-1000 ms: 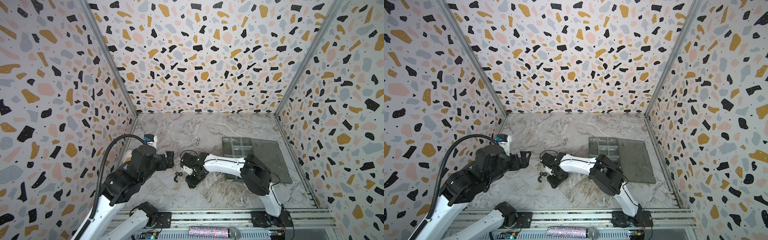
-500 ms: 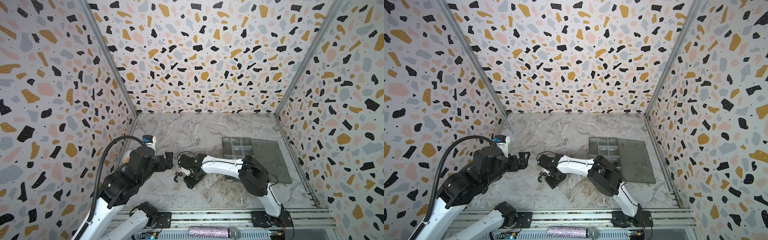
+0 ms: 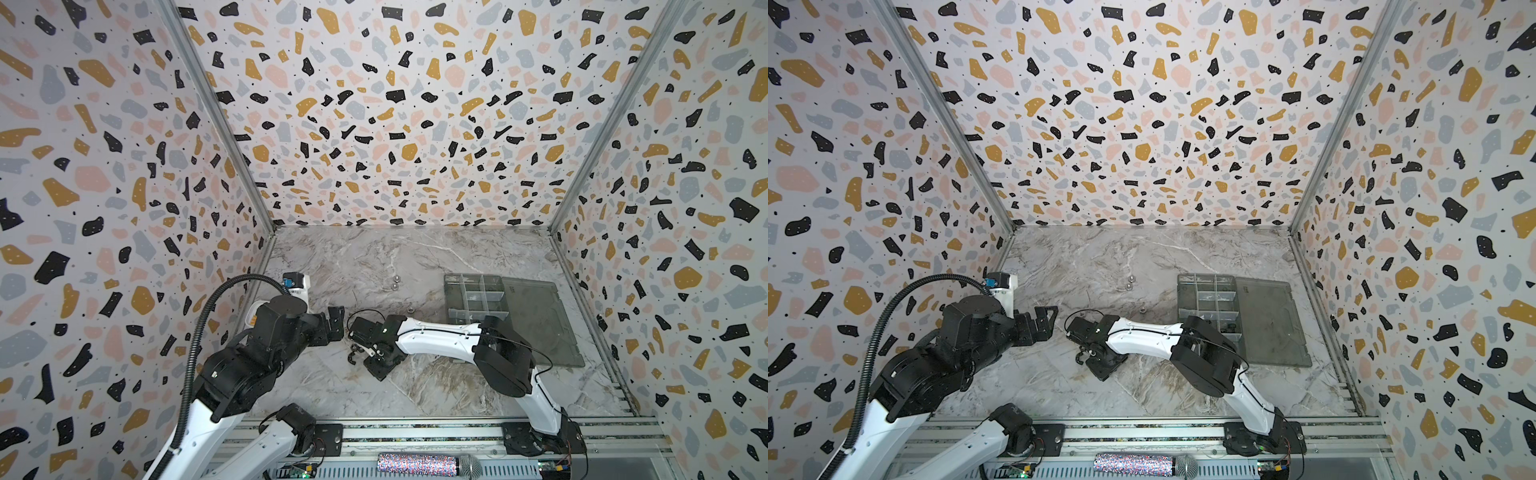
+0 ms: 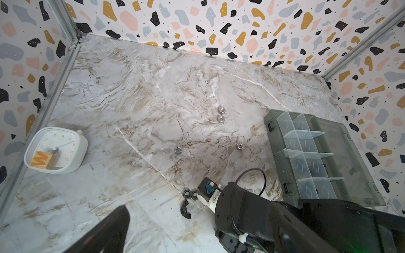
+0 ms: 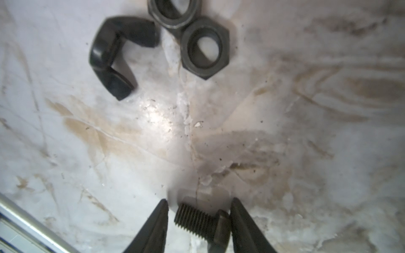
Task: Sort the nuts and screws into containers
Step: 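Lower the right gripper around the black hex bolt and close on it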
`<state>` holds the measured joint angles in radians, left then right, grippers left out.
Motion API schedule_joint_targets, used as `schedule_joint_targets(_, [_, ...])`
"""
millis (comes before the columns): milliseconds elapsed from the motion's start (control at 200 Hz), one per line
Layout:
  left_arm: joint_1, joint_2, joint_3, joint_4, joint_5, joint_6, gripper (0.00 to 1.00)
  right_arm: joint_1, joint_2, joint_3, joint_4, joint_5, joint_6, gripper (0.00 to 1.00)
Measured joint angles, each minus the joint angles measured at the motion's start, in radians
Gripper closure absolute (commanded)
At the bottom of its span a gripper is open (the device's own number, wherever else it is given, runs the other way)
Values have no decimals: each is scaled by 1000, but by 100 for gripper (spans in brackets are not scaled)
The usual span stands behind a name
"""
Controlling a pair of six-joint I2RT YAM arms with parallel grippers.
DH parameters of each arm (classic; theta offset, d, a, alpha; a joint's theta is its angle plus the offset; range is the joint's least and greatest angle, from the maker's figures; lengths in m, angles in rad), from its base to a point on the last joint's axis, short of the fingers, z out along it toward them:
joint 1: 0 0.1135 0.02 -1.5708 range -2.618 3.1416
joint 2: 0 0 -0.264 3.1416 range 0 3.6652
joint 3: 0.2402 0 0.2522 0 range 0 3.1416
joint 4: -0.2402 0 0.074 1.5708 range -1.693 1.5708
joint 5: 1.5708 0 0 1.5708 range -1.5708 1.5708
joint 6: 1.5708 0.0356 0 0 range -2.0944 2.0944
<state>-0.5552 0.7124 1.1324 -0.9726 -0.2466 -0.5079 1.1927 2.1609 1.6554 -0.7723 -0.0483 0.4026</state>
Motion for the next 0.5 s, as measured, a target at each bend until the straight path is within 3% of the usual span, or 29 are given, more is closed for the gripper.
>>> schedule_joint_targets(205, [0, 11, 0, 6, 2, 8, 0, 1, -25, -41, 11, 22, 6, 52])
schedule_joint_targets(496, [0, 51, 0, 18, 6, 28, 0, -5, -30, -51, 17, 37, 11, 70])
